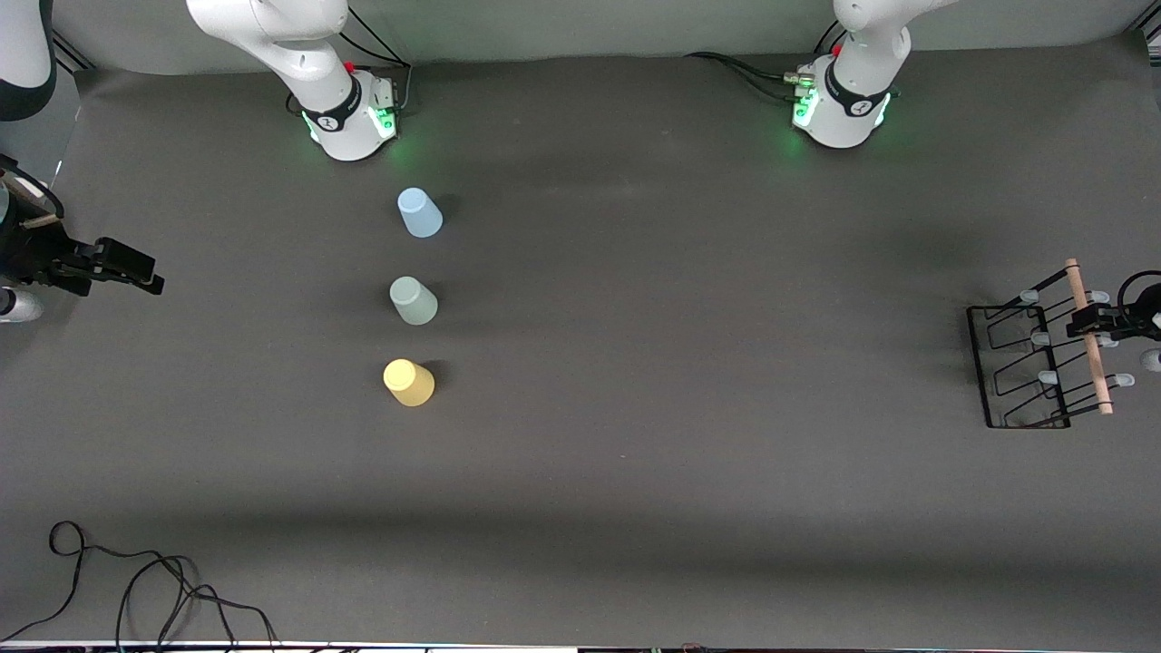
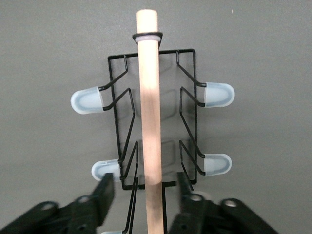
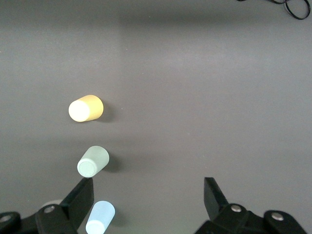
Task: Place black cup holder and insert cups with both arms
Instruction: 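Close the left gripper on the rack's wooden handle and lift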
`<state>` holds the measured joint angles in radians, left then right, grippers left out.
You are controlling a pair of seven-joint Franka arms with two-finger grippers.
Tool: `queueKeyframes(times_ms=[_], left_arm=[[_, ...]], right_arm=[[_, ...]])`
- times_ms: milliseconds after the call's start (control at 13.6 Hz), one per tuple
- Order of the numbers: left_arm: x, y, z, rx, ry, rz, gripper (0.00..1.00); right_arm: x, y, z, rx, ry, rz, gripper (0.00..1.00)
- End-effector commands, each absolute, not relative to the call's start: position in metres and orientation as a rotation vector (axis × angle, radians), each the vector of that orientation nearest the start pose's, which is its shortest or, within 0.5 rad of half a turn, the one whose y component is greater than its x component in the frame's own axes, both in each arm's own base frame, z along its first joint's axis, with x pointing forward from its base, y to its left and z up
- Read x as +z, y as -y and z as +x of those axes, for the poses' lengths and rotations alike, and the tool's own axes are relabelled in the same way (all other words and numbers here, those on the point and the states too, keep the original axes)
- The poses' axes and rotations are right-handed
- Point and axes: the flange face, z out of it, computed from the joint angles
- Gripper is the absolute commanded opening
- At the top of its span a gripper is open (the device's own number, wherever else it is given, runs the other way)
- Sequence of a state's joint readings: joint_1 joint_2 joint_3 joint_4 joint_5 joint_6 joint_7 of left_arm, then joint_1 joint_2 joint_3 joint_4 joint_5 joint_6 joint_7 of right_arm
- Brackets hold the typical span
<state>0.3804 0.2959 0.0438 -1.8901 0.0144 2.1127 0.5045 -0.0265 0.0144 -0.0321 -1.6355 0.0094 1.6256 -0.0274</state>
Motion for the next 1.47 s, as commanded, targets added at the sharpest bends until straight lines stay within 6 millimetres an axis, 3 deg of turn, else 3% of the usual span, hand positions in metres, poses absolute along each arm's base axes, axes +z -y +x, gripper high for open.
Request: queueKeyframes(times_ms=[0,220,293,660,880,1173,1393], left_arm=[[0.351,-0.248,0.559,0.091,-0.152,-3.148,0.0],[0.357,-0.252,0.559,0.066,-0.128,-3.156,0.0],[0.368,-0.253,0.561,0.029,-0.11,-3.167,0.0],[0.469,-0.258,0.574,-0.044,-0.127,-3.151,0.0],[0.502,-0.239,0.584,-0.045,-0.168,-3.153,0.0],[0.516,-0.163,0.611,-0.073,-0.237,-3.165,0.0],[0.523,-0.068,0.628,-0.061,-0.133,-3.194,0.0]], right_arm=[[0.593,0.033,0.561,0.048,-0.014,-3.143,1.0],[0.593,0.033,0.561,0.048,-0.014,-3.143,1.0],[0.594,0.033,0.561,0.046,-0.014,-3.145,1.0],[0.593,0.033,0.561,0.049,-0.014,-3.145,1.0],[0.593,0.033,0.561,0.049,-0.014,-3.145,1.0],[0.593,0.033,0.561,0.049,-0.012,-3.145,1.0],[0.593,0.033,0.561,0.049,-0.014,-3.145,1.0]])
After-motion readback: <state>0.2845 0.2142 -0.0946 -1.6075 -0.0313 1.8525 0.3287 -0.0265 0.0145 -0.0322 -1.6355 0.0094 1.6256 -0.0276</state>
